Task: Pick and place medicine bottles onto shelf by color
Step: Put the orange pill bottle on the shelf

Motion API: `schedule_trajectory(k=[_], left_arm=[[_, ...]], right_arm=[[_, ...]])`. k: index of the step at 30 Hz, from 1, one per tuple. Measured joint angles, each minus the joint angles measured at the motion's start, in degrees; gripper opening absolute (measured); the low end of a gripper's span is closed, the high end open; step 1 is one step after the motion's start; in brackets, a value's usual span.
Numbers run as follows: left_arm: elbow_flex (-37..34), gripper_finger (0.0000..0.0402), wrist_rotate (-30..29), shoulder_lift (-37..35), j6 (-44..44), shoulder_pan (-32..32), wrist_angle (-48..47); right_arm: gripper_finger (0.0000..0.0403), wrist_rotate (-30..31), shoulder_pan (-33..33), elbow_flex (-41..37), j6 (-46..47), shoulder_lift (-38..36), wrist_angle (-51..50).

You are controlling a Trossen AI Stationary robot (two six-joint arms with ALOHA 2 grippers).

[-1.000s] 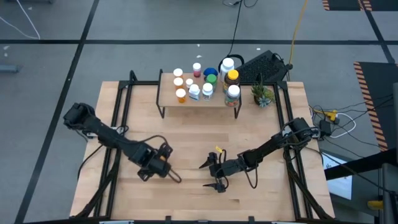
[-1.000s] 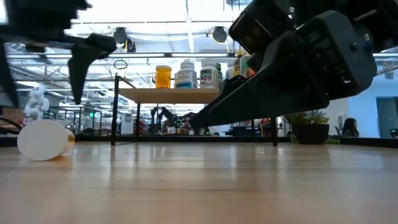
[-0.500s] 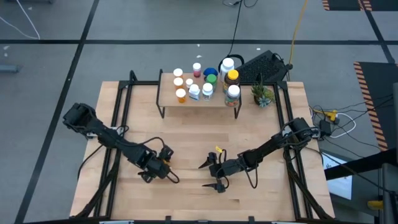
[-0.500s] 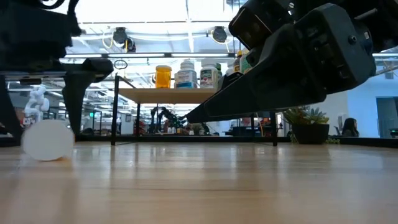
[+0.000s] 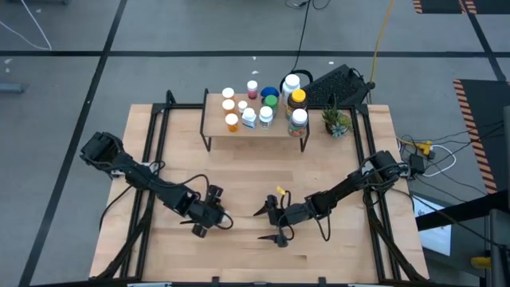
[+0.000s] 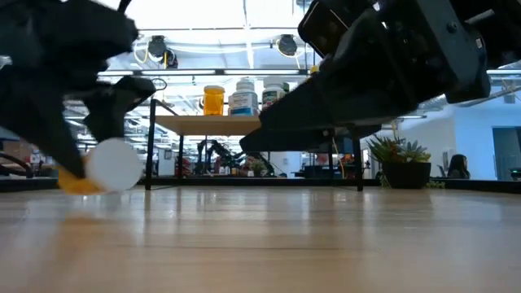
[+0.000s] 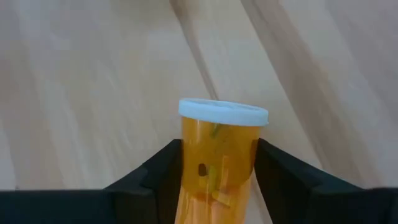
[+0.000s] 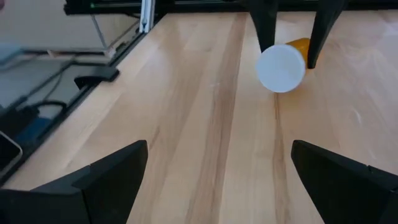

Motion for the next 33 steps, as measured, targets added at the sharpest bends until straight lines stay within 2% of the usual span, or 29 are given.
schedule_trajectory(k=[4,6,9,13,18,24,28,33], left_arm=[[1.0,0.0189,-2.7,0.0,-2.3,0.0,4.8],[2.3,0.0191,-5.7,0.0,-2.9,0.0,6.1],[4.8,0.0191,-13.1,-0.2,-4.0,0.2,6.1],[7.4,0.0185,-23.3,-3.2,-5.4,2.1,6.3],[7.6,0.0183,-34.1,-10.2,-5.1,5.4,6.4],[3.3,0.0182,-43.8,-21.3,-3.9,10.0,8.0],[-4.7,0.0182,-45.2,-28.3,-0.7,14.2,20.2],[-20.0,0.0182,-41.8,-32.7,7.8,20.5,50.6]], right_arm=[[0.0392,0.1,-0.2,0.0,2.4,0.0,0.1],[0.0392,2.4,-0.1,0.0,2.5,0.0,0.1],[0.0392,5.5,0.0,0.0,2.8,0.0,0.1],[0.0392,5.6,0.0,0.0,4.2,0.0,0.2],[0.0392,5.6,0.0,0.0,5.0,0.0,0.2],[0.0392,5.5,0.0,0.0,5.0,0.0,0.0],[0.0392,5.4,0.1,0.0,5.0,0.0,-0.3],[0.0392,5.4,0.1,0.0,5.0,0.0,-0.3]])
